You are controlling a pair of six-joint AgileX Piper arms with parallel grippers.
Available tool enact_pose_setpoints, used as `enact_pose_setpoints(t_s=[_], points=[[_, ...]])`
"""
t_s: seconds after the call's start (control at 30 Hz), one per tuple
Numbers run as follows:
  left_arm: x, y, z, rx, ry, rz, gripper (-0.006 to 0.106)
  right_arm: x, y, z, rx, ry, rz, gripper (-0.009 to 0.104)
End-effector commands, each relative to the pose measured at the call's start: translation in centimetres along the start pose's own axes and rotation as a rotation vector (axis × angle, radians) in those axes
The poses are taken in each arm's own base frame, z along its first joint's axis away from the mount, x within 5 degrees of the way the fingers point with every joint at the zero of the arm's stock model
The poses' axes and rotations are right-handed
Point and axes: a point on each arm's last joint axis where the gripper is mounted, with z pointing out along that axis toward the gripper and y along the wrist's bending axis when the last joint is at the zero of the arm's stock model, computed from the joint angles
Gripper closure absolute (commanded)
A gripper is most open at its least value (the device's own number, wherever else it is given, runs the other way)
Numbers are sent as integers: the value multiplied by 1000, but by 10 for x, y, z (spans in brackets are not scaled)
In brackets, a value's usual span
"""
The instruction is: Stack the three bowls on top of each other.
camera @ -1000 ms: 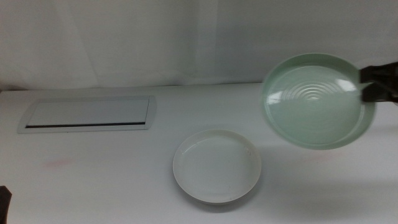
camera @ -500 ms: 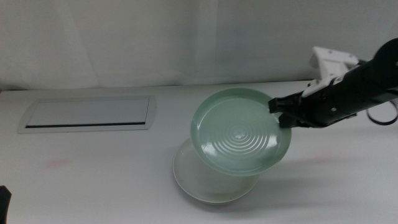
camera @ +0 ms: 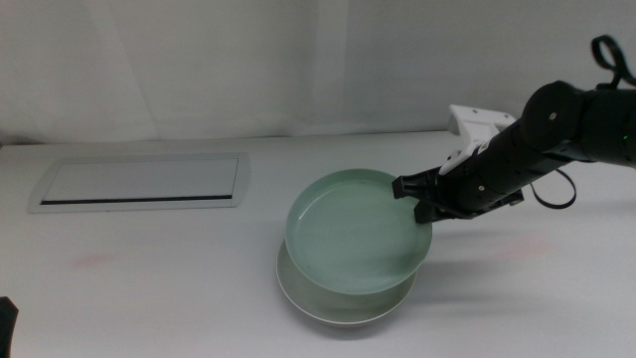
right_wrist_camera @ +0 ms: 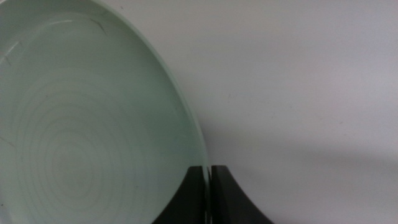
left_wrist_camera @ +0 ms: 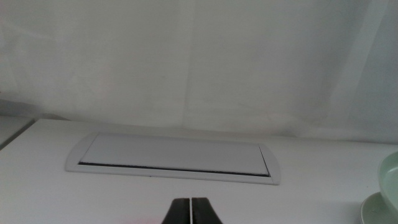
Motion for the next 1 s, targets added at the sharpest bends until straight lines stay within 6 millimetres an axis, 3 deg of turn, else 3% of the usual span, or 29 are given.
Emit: enact_pose_setpoints(t_s=[0.0, 0.3, 0.63, 0.73, 0.8, 0.97], points=[[12, 1, 0, -1, 22, -8, 102, -1, 4, 4, -5, -3, -3, 98], [12, 1, 0, -1, 22, -8, 102, 6, 9, 28, 7, 29, -21, 98], [12, 1, 0, -1, 22, -8, 102, 8, 7, 36, 15, 43, -19, 98], [12, 1, 0, -1, 22, -8, 102, 9, 6, 35, 28, 61, -47, 86], [12, 1, 0, -1, 22, -8, 102, 8, 7, 34, 28, 69, -64, 70], [12, 1, 0, -1, 22, -8, 102, 6, 8, 31, 25, 50, -64, -1]])
